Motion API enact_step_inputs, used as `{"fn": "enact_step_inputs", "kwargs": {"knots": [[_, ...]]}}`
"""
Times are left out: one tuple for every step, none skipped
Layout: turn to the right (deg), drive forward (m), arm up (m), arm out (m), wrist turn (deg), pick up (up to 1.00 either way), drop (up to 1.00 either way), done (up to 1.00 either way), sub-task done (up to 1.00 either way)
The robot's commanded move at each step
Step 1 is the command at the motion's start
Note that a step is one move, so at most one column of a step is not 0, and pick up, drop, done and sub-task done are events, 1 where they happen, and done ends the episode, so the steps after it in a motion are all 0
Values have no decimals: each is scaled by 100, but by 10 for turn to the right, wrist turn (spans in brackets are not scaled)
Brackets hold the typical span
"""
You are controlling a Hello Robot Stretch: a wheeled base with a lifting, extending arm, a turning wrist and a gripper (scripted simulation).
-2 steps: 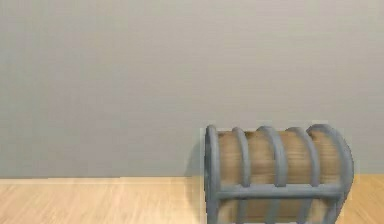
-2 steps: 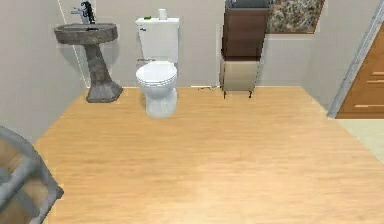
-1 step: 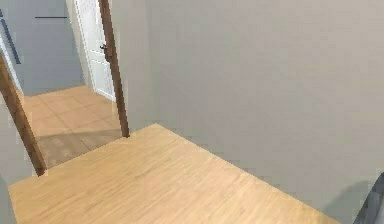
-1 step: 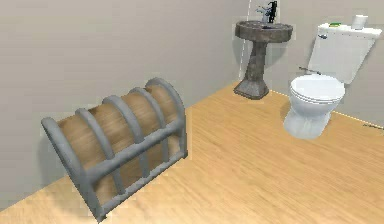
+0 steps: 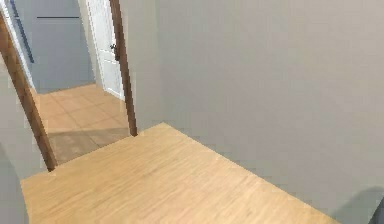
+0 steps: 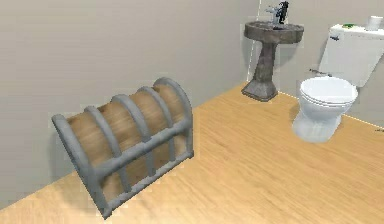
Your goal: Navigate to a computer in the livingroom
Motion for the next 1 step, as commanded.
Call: {"fn": "enact_step_inputs", "kwargs": {"knots": [[240,0,0,0,0,0,0,0,0]]}}
